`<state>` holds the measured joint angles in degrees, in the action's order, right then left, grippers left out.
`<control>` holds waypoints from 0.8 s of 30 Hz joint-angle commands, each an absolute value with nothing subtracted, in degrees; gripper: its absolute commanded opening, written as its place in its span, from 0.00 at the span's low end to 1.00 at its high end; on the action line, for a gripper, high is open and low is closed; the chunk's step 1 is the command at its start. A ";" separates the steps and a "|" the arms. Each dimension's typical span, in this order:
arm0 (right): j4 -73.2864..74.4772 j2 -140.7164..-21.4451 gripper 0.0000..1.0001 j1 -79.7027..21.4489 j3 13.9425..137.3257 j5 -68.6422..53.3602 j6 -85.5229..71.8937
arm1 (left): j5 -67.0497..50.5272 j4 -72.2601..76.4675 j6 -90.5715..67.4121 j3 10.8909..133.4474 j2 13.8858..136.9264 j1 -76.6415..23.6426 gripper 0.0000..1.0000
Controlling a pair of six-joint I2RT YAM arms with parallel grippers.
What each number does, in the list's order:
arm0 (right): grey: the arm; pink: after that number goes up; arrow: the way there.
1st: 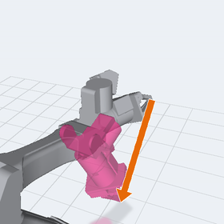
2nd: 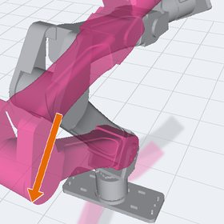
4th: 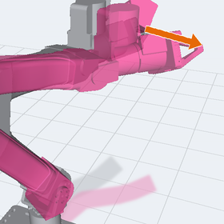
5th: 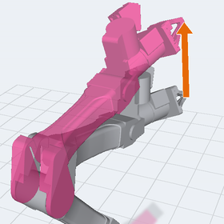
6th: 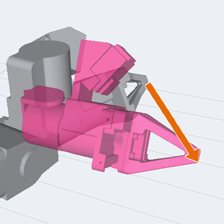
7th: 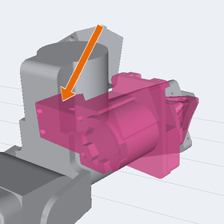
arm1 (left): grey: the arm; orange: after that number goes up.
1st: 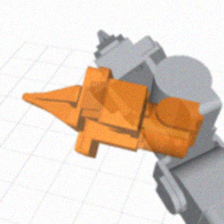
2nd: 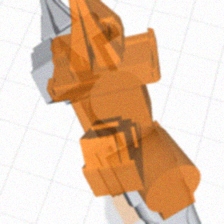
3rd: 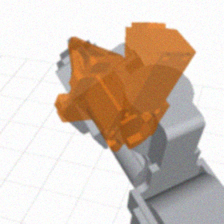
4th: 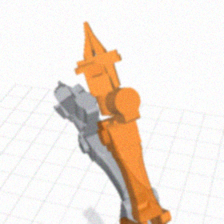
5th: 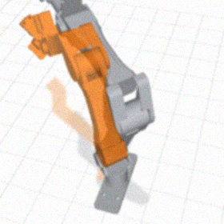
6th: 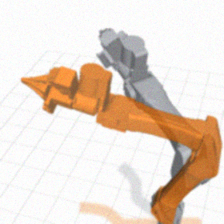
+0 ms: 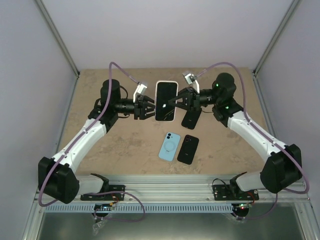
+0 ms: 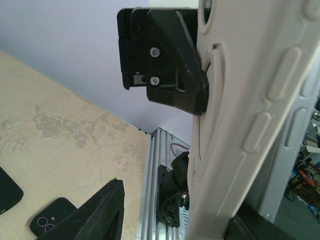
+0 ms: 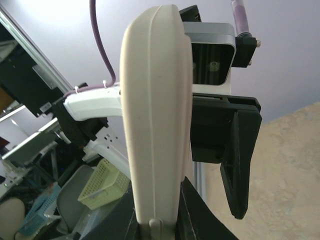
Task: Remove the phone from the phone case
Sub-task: Remove the phone case from the phone.
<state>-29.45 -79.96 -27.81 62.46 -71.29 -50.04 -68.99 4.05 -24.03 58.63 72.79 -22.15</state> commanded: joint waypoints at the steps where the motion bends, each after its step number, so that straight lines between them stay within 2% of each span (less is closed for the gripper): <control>1: 2.45 -79.80 0.00 -35.60 66.21 -88.39 -26.39 | -61.32 5.22 -22.96 62.73 74.43 -22.28 0.46; 8: 3.38 -80.75 0.01 -36.16 64.91 -89.15 -27.15 | -61.05 -2.15 -16.13 66.50 75.07 -23.94 0.52; 11: 2.96 -81.56 0.00 -36.45 64.18 -89.53 -28.03 | -61.21 -2.89 -15.29 66.60 74.63 -24.52 0.50; 17: 1.94 -82.48 0.01 -36.47 65.03 -89.92 -29.48 | -62.81 3.28 -20.79 63.81 73.03 -24.52 0.32; 24: 2.24 -84.15 0.01 -34.91 67.86 -88.75 -29.77 | -64.68 31.25 -47.18 55.02 71.73 -21.87 0.15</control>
<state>-3.75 -81.67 -28.47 67.85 -76.64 -31.05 -70.76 2.92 -25.47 56.75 71.64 -23.05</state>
